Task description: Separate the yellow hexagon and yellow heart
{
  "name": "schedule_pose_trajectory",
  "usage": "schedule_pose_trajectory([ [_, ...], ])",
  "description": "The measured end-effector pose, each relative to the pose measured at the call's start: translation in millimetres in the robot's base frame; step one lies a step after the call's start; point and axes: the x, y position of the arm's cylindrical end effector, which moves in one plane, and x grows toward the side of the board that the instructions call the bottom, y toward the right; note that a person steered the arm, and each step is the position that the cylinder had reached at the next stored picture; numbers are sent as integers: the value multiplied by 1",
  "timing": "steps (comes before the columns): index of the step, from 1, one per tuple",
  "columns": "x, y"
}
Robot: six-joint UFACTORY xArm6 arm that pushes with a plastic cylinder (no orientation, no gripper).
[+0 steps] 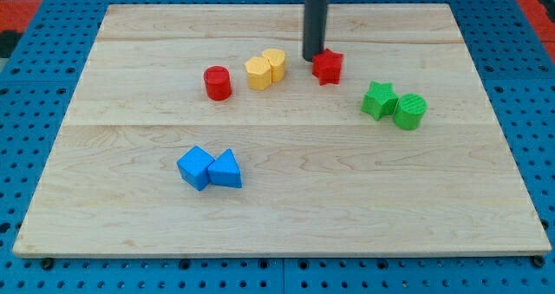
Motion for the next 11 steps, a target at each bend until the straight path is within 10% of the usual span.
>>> schedule_pose_trajectory([
  [11, 40, -55],
])
